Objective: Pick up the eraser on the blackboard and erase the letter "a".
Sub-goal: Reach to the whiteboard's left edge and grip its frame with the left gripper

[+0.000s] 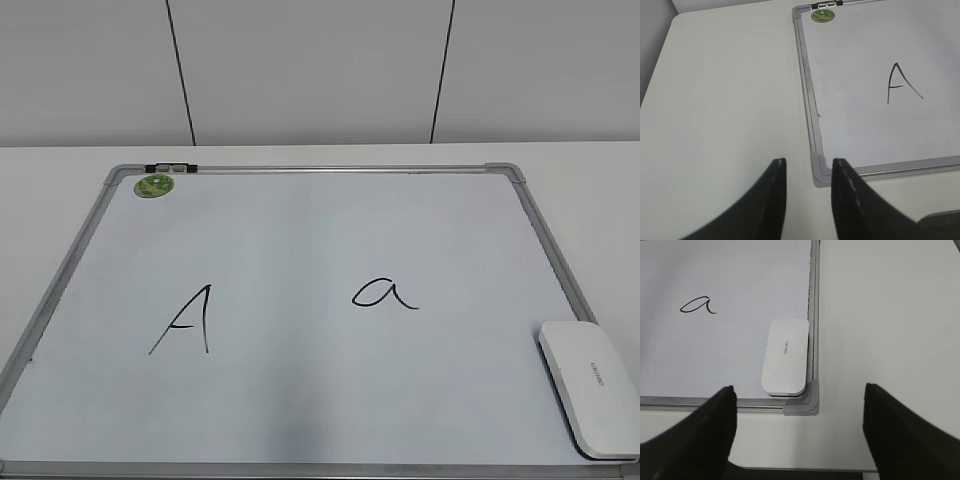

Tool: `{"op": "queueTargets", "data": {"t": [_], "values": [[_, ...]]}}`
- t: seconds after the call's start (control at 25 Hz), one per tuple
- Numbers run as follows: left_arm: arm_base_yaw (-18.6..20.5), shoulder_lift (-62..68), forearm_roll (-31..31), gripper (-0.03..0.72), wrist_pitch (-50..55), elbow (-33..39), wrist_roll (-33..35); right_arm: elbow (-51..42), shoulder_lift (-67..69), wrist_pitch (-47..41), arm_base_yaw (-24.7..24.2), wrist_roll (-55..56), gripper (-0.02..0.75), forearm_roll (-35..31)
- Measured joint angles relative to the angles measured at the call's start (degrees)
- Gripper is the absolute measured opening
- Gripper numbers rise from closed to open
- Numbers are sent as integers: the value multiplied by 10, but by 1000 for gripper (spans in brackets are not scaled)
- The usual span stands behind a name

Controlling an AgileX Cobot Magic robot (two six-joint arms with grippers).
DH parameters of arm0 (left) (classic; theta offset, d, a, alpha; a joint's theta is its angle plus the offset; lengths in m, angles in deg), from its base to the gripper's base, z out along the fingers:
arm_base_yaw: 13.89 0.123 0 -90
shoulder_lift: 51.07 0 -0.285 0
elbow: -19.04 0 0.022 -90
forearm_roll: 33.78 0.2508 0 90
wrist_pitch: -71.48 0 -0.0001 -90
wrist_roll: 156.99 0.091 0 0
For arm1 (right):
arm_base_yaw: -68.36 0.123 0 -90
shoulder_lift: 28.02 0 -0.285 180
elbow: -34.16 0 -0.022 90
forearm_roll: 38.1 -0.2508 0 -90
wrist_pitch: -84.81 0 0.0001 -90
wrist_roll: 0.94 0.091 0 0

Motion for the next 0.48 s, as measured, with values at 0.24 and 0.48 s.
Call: {"op": "queueTargets", "data": {"t": [0.24,0.48], "values": [[0,0,0,228,0,0,0,0,0,0,0,0,587,0],[0,0,0,227,0,0,0,0,0,0,0,0,586,0]]}}
